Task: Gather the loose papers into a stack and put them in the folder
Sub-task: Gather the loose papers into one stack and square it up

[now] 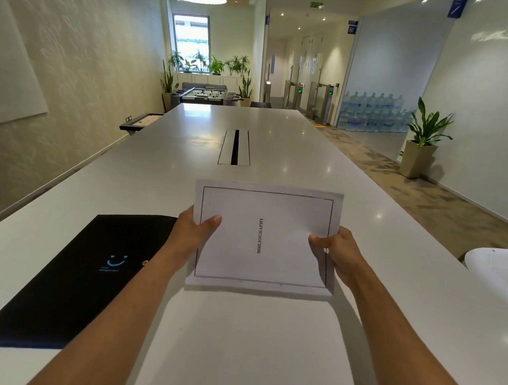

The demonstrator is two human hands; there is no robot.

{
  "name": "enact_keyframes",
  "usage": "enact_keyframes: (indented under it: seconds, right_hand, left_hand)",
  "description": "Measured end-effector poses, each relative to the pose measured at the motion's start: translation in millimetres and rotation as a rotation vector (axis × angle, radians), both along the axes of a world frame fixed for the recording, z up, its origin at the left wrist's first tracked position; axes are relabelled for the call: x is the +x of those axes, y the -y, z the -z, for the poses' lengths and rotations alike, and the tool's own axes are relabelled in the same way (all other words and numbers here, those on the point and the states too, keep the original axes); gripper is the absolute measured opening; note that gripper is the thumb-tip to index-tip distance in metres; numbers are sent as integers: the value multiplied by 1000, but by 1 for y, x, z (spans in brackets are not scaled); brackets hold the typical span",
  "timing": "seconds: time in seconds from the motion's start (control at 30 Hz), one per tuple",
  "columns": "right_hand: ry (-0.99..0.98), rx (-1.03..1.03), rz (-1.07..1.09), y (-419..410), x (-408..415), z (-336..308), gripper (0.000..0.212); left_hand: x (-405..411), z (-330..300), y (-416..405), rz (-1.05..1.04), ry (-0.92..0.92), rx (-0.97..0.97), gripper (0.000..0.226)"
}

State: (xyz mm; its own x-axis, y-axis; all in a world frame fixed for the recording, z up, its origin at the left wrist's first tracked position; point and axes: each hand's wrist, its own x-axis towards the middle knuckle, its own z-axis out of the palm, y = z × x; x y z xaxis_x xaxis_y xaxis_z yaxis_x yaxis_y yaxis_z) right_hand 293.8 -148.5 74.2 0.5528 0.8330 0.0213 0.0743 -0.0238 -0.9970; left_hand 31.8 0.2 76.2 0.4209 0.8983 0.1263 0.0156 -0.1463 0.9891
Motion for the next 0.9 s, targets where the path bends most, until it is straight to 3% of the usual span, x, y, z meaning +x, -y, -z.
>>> enact_keyframes:
  seconds: [0.23, 0.43, 0.63, 0.9]
  right_hand:
    - [31, 285, 62, -8, -18, -14, 33]
    - [-52, 204, 40, -7, -27, 23, 34]
    - [-85, 216, 103, -13, -27, 19, 22]
    - [52, 218, 118, -10, -32, 31, 16]
  left_hand:
    - [13, -14, 7, -227, 138, 201, 33]
    - [10, 33, 19, -247, 126, 69, 46]
    - [13, 30, 15, -279, 117, 84, 42]
    - [13, 45, 21, -291, 116, 41, 49]
